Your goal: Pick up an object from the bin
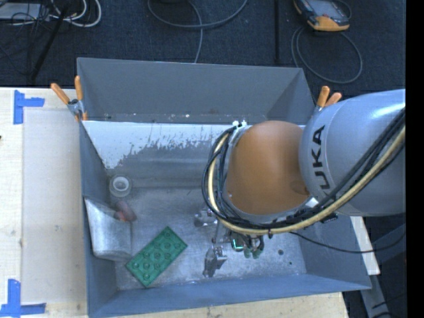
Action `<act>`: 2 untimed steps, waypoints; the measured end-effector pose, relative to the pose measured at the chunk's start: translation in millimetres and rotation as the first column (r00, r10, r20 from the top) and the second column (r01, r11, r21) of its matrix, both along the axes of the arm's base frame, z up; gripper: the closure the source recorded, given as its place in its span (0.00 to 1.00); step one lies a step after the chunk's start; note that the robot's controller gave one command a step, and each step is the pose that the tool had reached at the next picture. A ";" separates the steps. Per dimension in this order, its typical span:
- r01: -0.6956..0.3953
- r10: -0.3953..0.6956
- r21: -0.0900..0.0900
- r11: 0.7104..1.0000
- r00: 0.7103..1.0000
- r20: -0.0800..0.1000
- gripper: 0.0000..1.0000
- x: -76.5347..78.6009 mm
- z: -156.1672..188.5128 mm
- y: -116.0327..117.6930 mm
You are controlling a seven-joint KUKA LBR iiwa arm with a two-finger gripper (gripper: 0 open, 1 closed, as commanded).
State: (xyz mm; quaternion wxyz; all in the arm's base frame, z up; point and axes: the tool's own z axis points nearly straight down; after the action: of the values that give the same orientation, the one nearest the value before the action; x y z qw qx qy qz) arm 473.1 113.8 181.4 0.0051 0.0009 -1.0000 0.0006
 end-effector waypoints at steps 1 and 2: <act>-0.416 0.416 0.001 0.909 0.909 0.012 0.00 25.3 -110.9 71.6; -0.547 0.547 0.001 0.837 0.837 0.012 0.00 38.4 -81.3 66.1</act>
Offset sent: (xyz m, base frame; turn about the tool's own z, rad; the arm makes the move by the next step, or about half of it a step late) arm 0.0242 0.0713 -0.1114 -0.4309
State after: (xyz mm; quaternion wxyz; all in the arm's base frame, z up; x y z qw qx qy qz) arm 511.6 179.9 100.2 -0.0007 0.2864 -0.9581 -0.0001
